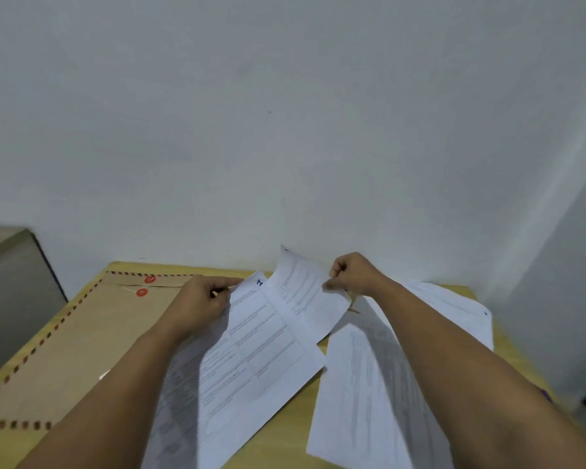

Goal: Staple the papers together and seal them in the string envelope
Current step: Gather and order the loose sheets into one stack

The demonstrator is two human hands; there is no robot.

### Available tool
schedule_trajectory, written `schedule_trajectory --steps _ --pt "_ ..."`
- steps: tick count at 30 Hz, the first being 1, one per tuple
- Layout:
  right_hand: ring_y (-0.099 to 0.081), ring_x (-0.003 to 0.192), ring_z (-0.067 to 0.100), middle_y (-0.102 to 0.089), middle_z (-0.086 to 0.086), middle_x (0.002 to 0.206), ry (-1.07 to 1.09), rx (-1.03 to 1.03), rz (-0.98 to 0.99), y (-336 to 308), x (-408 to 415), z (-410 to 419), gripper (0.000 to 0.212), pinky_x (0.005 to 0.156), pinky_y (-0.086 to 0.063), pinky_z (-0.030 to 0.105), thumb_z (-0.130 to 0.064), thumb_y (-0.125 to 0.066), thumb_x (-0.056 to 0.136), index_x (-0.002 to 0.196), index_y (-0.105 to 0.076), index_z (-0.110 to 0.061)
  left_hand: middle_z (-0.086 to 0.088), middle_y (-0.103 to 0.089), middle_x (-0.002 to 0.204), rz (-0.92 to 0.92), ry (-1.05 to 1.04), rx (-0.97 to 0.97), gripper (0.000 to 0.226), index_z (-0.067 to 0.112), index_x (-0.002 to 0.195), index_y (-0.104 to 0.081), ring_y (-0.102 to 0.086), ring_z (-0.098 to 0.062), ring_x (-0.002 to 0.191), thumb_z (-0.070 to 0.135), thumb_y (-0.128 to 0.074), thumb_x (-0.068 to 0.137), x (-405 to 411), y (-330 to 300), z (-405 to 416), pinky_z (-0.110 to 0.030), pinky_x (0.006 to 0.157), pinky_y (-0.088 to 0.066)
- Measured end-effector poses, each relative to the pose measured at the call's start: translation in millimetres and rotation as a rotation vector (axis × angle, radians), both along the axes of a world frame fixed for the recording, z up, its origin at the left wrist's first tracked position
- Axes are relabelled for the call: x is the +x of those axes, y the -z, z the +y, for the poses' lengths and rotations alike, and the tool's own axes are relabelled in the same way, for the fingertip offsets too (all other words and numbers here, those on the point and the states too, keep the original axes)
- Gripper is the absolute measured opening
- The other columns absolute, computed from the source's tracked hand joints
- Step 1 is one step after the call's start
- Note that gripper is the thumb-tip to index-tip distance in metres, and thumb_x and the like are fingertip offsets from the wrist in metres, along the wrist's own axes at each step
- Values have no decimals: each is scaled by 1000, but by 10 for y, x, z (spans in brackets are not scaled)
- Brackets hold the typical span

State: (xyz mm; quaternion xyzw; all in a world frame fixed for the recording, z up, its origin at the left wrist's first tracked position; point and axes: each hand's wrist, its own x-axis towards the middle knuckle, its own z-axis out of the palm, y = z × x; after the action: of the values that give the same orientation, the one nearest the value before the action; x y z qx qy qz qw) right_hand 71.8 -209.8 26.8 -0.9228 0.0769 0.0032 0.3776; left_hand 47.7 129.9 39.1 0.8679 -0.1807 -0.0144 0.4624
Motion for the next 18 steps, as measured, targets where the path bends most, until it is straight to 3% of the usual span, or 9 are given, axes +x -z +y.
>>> schedule_trajectory --steps 5,8,11,13,15,18 --pt "-60 44 6 -66 2 66 93 -37 70 47 -625 -370 27 48 -49 23 -12 -90 79 81 -63 -11 16 -65 56 -38 23 82 38 36 115 -76 -47 -1 48 11 -53 98 -181 -97 -240 -17 52 -39" --pt "-62 46 11 -68 2 71 94 -98 217 116 -936 -505 30 48 -46 23 -14 -90 77 94 -66 -9 20 -64 55 -52 63 71 36 37 110 -76 -47 2 46 11 -54 99 -328 -173 -385 -13 49 -37" --pt "-51 55 24 -57 8 68 123 -92 323 192 -1153 -611 47 53 -42 26 -11 -91 72 102 -62 12 20 -62 53 -71 95 75 35 43 107 -72 -44 -1 45 13 -54 100 -449 -228 -518 -12 46 -34" --pt "-50 58 24 -55 13 72 156 -41 333 220 -1211 -644 46 55 -43 27 -7 -89 73 103 -63 16 20 -59 49 -76 91 91 36 39 110 -73 -43 -1 43 11 -53 100 -464 -227 -589 -11 44 -32" --pt "-48 54 24 -54 15 73 195 31 314 251 -1203 -644 28 53 -41 29 -2 -86 75 92 -64 2 19 -58 48 -65 101 81 35 32 115 -75 -43 -2 43 9 -53 99 -432 -194 -648 -12 44 -32" --pt "-42 57 23 -47 13 77 232 137 275 360 -1072 -618 35 56 -36 31 -1 -85 76 92 -54 -7 17 -57 49 -37 123 65 37 35 113 -75 -40 -2 45 8 -54 100 -326 -95 -705 -15 48 -34"
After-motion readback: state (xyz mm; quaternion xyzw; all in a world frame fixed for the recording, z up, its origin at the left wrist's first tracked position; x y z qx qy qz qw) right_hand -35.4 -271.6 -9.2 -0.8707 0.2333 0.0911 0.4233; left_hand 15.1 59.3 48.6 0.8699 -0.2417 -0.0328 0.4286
